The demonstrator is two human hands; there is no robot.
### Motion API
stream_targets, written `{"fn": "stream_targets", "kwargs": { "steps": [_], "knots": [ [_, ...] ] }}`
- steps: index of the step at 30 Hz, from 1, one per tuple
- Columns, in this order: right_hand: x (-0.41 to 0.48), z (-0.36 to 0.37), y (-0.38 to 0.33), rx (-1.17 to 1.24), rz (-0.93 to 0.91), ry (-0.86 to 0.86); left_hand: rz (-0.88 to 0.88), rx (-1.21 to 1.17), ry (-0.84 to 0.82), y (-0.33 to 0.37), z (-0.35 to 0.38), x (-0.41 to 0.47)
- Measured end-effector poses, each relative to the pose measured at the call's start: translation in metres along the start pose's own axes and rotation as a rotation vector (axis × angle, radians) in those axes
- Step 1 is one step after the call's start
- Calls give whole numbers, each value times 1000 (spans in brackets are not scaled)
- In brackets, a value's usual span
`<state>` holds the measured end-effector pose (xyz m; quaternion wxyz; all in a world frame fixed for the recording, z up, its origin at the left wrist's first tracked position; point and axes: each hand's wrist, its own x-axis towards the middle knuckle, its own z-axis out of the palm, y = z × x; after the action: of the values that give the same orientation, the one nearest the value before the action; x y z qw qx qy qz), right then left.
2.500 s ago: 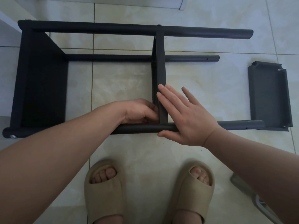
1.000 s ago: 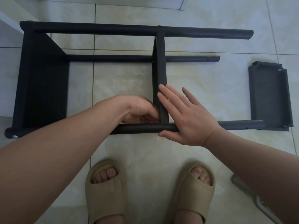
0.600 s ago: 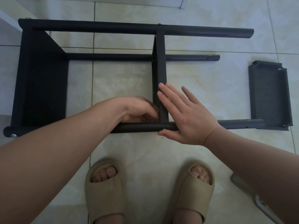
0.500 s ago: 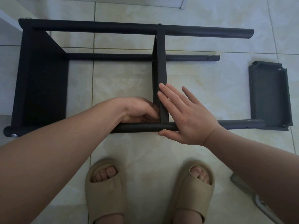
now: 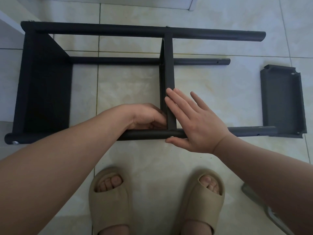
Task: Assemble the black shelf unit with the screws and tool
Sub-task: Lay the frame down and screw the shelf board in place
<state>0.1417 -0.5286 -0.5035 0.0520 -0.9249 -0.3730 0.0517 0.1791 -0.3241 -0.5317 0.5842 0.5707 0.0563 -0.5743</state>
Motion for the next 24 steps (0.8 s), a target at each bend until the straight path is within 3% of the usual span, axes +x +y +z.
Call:
{"fn": "stream_targets", "kwargs": {
  "steps": [24],
  "knots": [
    [0,2,1,4,-4,30,39,-96,-7,-2,-2,3]
  ]
}}
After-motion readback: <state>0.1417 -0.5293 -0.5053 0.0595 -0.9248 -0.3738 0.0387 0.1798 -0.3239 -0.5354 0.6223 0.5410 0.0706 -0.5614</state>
